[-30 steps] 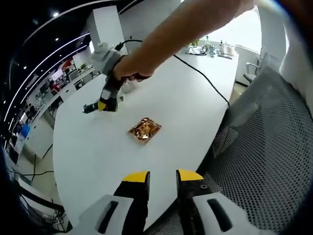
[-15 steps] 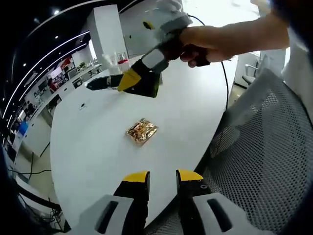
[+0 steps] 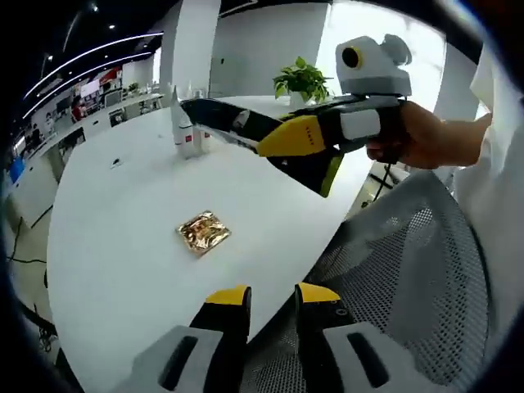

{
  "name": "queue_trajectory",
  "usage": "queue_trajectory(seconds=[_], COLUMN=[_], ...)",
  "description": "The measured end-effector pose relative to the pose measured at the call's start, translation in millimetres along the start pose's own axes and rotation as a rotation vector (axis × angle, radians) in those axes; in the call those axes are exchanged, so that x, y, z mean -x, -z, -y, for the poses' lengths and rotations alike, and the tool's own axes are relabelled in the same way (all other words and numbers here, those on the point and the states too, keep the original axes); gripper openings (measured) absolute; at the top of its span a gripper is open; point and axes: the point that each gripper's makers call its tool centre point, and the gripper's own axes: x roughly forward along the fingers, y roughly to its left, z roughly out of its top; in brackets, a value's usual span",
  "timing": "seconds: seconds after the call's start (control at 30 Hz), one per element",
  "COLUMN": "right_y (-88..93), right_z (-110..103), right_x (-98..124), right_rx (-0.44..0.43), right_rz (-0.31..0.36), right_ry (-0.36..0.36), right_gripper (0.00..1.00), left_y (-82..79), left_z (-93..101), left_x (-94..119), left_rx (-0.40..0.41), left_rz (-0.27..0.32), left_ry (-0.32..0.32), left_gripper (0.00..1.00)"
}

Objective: Arrange the skincare products in the storage area until every visible bottle or jar stands upright without overlapping.

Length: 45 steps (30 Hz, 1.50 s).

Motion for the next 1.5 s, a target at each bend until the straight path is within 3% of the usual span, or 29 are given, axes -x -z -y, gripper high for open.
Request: queue_trajectory(seconds=[0.07, 0.13, 0.23, 0.3, 0.53, 0.7, 0.8, 0.97, 1.13, 1.37, 1.5], right_y=[3.1, 7.0, 13.2, 10.5, 17.7, 21.7, 24.3, 25.7, 21.9, 33.7, 34.6], right_z=[-5, -9, -12, -15, -30, -32, -38, -40, -48, -49, -50], right_x=[1, 0, -3, -4, -3, -2, -3, -3, -3, -7, -9], right_rx=[-0.005, -0.003, 0.031, 0.048, 0.086, 0.089, 0.114, 0.146, 0.163, 0.241, 0.247], right_rz=[-0.001, -0.001, -0.030, -0.024, -0.054, -0.070, -0.083, -0.093, -0.076, -0.134, -0.136], right_ry=[-0.012, -0.021, -0.038, -0.050, -0.109, -0.122, -0.136, -0.139, -0.167, -0.169, -0.172], right_gripper=[0.06, 0.06, 0.06, 0.06, 0.06, 0.06, 0.06, 0.06, 0.07, 0.10, 0.15], left_y=[-17.6, -35.8, -49.6, -53.7, -71.6, -70.7, -71.8, -67.8, -68.4, -59.0, -60.0], left_z=[-2.0, 3.9, -5.3, -4.4, -2.2, -4.8, -1.5, -3.6, -6.8, -7.3, -3.6], left_x=[3, 7, 9, 10, 22, 22, 23, 22, 22, 19, 21], left_rx=[0.097, 0.301, 0.382, 0.452, 0.574, 0.644, 0.645, 0.676, 0.766, 0.754, 0.735], left_rz=[0.083, 0.167, 0.275, 0.295, 0.402, 0.405, 0.404, 0.385, 0.389, 0.337, 0.341], left_ry=[0.016, 0.086, 0.074, 0.103, 0.210, 0.238, 0.253, 0.257, 0.303, 0.276, 0.304], left_gripper=[0.23, 0.26, 0.33, 0.36, 0.37, 0.33, 0.26, 0.24, 0.23, 0.18, 0.13])
